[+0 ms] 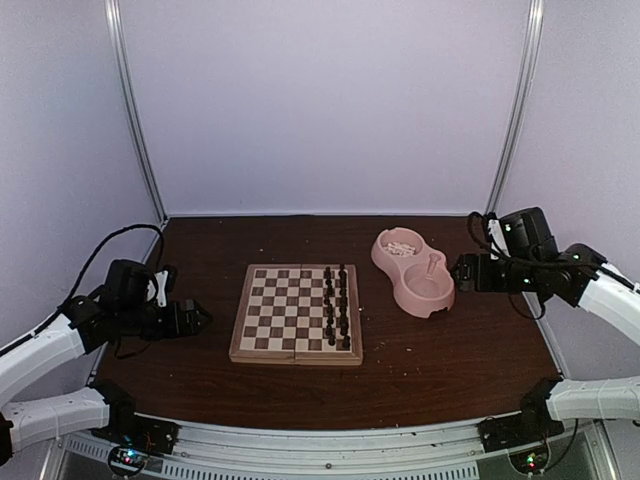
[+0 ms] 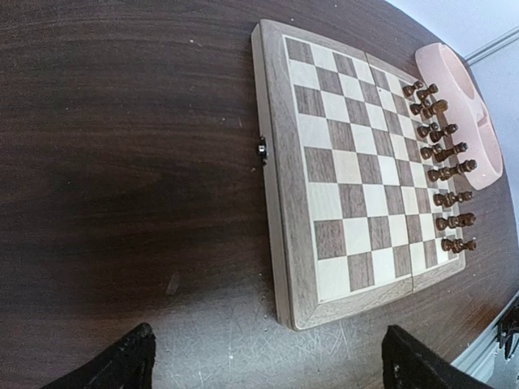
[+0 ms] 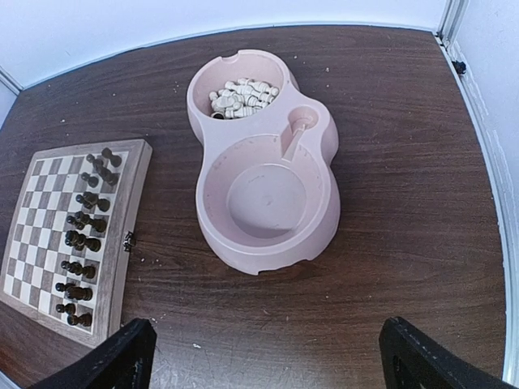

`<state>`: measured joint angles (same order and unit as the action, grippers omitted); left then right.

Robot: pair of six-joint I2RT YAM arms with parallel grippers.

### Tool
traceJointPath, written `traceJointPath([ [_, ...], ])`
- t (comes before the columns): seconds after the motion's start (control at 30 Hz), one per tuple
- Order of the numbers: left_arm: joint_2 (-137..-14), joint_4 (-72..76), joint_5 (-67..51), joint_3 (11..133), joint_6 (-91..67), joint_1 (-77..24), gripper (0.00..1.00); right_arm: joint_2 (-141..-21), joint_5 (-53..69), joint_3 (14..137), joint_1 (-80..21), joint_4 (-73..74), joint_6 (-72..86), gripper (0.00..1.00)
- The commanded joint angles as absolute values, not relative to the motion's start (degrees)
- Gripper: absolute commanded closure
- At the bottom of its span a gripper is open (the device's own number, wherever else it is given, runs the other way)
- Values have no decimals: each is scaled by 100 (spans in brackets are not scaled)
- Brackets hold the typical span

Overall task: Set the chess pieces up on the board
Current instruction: Place the storage box at the center of the board.

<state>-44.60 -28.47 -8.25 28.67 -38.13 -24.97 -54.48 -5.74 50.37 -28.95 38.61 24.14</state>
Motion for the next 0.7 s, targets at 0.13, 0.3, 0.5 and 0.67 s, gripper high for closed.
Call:
traceJointPath([
  [0.13, -4583, -2696, -774, 3029, -3735, -2522, 2, -5665, -265, 5155, -2874, 3871, 1971, 1],
  [0.3, -4784, -1937, -1471, 2715, -3597, -2522, 2, -6132, -192, 5467, -2853, 3833, 1757, 4],
  [0.5, -5260, -1524, -1976, 2672, -3560, -2527, 5, -6924, -105, 6103, -2636, 3811, 1744, 17],
  [0.67, -5462, -1385, -2198, 2657, -3420, -2531, 6, -7657, 59, 6666, -2425, 3631, 1789, 35],
])
